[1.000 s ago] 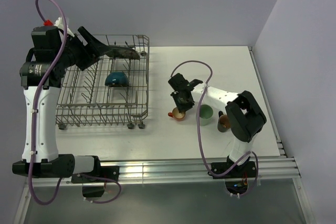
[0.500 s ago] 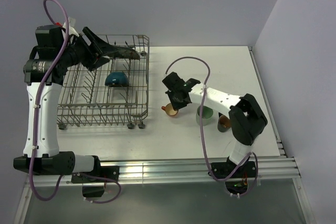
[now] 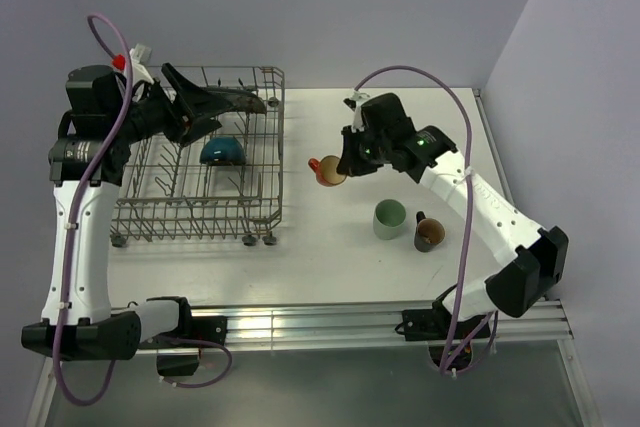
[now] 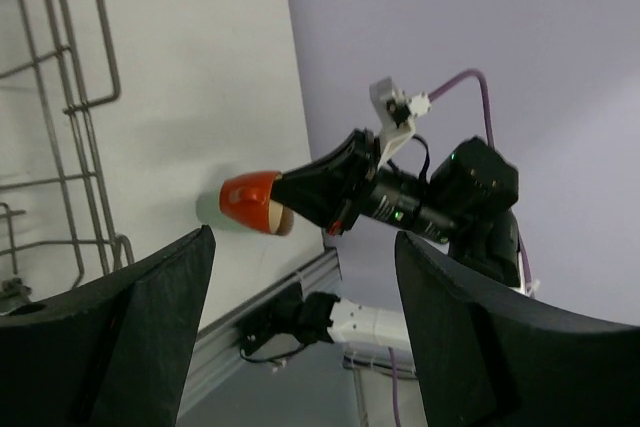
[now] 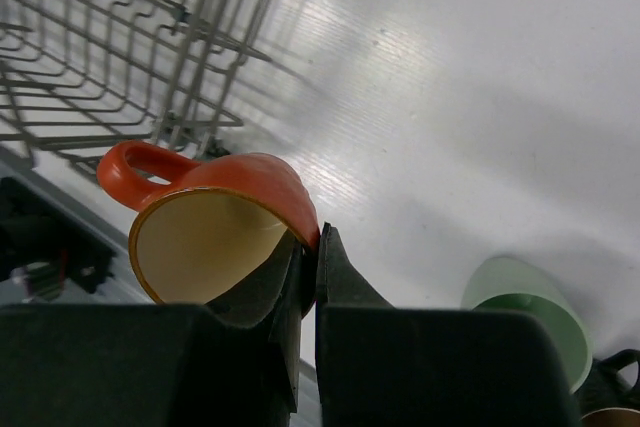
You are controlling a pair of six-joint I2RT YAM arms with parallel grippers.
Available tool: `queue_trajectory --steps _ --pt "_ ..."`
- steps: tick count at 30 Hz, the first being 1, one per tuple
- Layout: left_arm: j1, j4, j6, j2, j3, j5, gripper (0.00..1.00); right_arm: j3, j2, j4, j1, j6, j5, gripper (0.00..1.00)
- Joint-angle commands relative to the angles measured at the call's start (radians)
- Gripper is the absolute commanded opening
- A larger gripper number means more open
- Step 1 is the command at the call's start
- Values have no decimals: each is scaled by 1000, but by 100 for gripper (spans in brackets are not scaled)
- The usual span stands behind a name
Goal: Load the mixed dishes into the dish rack
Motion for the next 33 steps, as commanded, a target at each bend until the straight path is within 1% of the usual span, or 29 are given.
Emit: queue_trajectory --steps 1,3,6,7,9,10,12,13,15,16,17,19,20,21,22,23,25,27,29,30,32,33 --pt "3 109 -29 -18 -55 152 79 91 -38 -42 -9 9 -133 0" --pt "3 103 -55 -6 -54 173 79 97 -55 -30 -12 10 -160 0" --pt "3 73 -158 30 -28 203 78 64 -101 42 -12 12 -188 0" --pt "3 59 -220 59 -18 216 77 58 -127 82 -12 13 -184 0" --pt "3 62 -285 73 -5 272 76 47 -151 121 -12 10 -170 0" --pt "3 97 -350 80 -3 293 75 39 -170 141 -12 10 -161 0" --pt "3 153 -427 80 -17 362 75 36 -184 188 -11 -8 -167 0" --pt "3 207 -504 83 -29 383 72 42 -184 197 -11 -14 -167 0" --pt "3 247 -581 83 -75 443 71 65 -178 204 -9 -31 -159 0" --pt "3 267 -650 80 -89 457 69 74 -174 201 -6 -37 -153 0" --pt "3 316 -676 79 -101 465 68 82 -171 196 -2 -45 -145 0" --pt "3 327 -710 80 -110 482 67 82 -173 210 23 -74 -112 0" --pt "3 306 -709 85 -106 489 66 81 -176 213 40 -83 -78 0" --pt "3 287 -701 88 -89 499 66 79 -179 216 60 -109 -9 0" --pt "3 260 -663 99 -78 512 67 79 -182 220 98 -125 22 0" --pt "3 187 -640 103 -68 516 67 80 -185 224 119 -137 52 0" --pt "3 125 -583 103 -48 514 68 82 -191 234 158 -172 133 0" --pt "3 126 -604 93 -79 523 71 76 -200 247 196 -189 172 0" --pt "3 184 -661 59 -118 546 77 77 -202 259 215 -197 203 0" --pt "3 254 -731 47 -162 554 80 79 -202 262 218 -208 208 0" --pt "3 325 -808 5 -208 565 82 85 -196 265 228 -228 220 0" --pt "3 357 -890 -9 -256 568 83 96 -187 260 248 -255 228 0"
